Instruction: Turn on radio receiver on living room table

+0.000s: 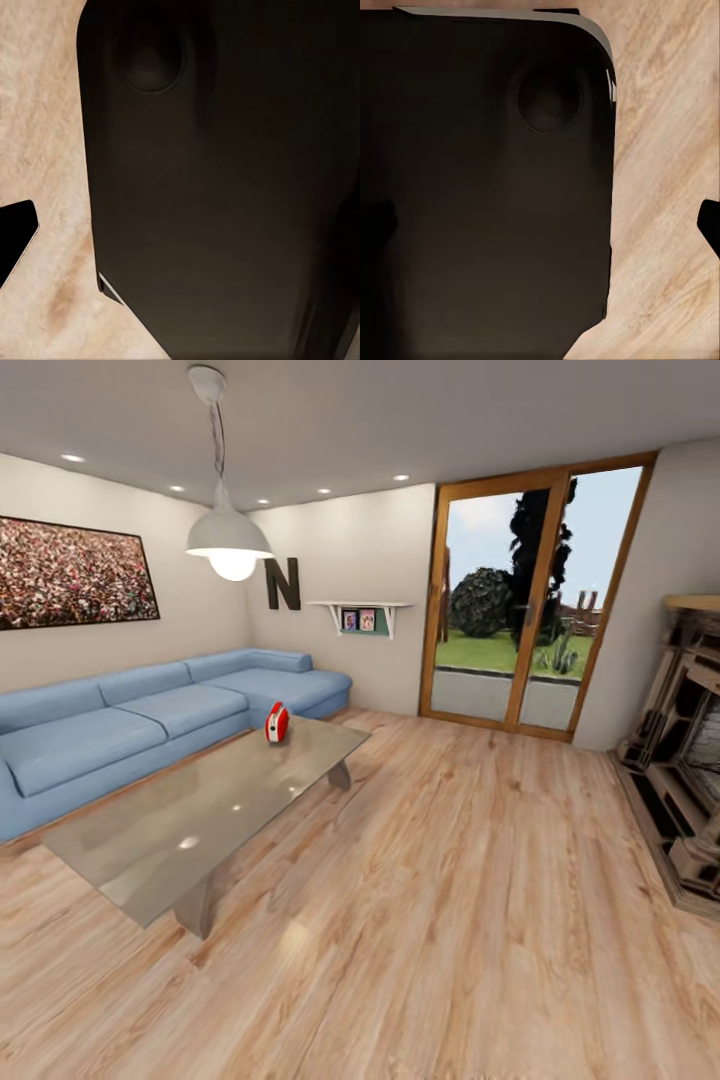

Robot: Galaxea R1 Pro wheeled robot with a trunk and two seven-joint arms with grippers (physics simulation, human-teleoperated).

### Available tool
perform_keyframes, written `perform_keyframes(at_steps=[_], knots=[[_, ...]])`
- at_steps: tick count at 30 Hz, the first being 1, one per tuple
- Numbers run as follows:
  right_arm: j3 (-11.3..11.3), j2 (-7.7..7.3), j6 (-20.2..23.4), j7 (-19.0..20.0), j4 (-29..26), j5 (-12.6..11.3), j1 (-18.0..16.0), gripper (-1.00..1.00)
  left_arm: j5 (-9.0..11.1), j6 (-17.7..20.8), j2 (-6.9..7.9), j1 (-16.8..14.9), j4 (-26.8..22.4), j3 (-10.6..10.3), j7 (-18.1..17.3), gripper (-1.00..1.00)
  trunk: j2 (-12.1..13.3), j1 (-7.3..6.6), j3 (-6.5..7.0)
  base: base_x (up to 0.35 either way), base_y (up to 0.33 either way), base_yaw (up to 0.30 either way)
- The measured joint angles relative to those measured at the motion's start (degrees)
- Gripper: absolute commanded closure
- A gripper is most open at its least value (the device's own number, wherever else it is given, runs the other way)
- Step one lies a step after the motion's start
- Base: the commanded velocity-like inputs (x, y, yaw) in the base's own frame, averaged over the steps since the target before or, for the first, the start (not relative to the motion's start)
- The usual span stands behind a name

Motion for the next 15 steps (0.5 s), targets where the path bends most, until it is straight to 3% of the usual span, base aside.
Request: perform_keyframes(at_steps=[9, 15], knots=[[0.0, 0.0, 0.0, 0.0, 0.0, 0.0, 0.0, -1.0, 0.0, 0.0, 0.01, 0.0, 0.0, 0.0, 0.0, -1.0, 0.0, 0.0, 0.0, 0.003, 0.0, -0.287], [0.0, 0.01, 0.1, 0.0, 0.0, 0.0, 0.0, -1.0, -0.1, 0.1, 0.1, 0.0, 0.0, -0.2, -0.2, -1.0, 0.0, 0.0, 0.0, 0.254, 0.0, -0.212]])
